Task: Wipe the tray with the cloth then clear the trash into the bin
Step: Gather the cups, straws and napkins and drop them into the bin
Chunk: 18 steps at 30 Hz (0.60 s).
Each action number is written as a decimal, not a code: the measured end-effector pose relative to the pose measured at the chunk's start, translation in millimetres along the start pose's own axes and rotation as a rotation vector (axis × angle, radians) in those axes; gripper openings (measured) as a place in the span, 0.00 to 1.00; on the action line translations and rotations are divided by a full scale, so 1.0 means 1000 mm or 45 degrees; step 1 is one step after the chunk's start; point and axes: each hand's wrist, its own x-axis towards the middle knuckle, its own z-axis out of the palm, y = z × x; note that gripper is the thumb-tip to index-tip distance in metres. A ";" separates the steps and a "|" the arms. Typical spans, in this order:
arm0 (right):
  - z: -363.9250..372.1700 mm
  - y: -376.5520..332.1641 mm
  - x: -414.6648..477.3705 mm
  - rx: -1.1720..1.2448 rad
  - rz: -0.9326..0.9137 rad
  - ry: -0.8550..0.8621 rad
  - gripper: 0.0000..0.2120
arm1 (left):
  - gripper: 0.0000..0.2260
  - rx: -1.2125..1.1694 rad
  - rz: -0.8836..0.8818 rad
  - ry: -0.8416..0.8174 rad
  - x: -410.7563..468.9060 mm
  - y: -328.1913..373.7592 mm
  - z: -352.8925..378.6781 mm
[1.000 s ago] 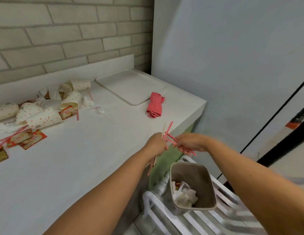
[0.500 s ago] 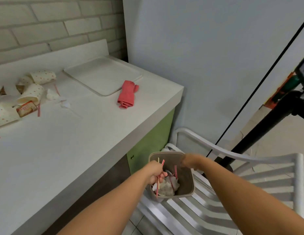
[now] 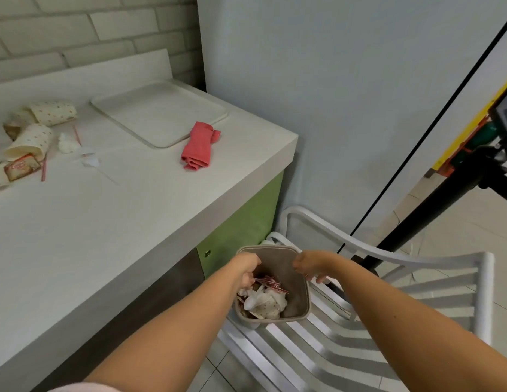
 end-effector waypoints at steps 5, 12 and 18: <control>0.003 -0.019 -0.002 0.006 -0.090 -0.020 0.15 | 0.09 -0.006 0.145 0.089 -0.013 0.002 -0.015; 0.004 -0.072 -0.013 -0.224 -0.212 -0.065 0.16 | 0.13 0.093 0.450 0.274 -0.052 -0.001 -0.055; 0.004 -0.158 -0.041 -0.380 -0.427 -0.142 0.15 | 0.08 0.077 0.829 0.550 -0.108 -0.007 -0.115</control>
